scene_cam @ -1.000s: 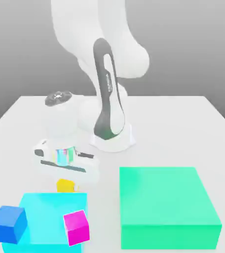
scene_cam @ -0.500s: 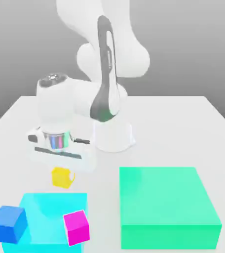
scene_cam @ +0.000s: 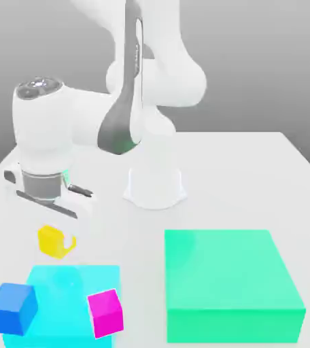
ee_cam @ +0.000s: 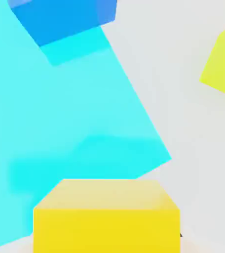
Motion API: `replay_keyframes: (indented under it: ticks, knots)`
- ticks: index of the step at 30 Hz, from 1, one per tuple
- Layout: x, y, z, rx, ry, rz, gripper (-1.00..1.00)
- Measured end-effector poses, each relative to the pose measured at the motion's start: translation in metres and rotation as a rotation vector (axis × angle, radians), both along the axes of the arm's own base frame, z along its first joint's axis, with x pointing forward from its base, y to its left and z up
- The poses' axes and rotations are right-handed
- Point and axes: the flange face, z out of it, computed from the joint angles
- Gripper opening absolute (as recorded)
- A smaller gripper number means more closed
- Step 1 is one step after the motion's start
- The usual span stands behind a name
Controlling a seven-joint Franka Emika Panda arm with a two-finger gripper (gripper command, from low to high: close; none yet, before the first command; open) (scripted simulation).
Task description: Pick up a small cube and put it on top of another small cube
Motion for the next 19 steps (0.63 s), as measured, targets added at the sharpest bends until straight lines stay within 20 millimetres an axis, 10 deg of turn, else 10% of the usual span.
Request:
replay_keyframes:
  ticks: [10, 13, 14, 19]
  knots:
    - [0.095, -0.027, 0.060, 0.043, -0.022, -0.243, -1.00]
    - [0.102, -0.029, 0.023, 0.049, -0.024, -0.261, -1.00]
    - [0.102, -0.029, 0.011, 0.049, -0.024, -0.262, 1.00]
    - [0.102, -0.029, 0.011, 0.049, -0.024, -0.262, 1.00]
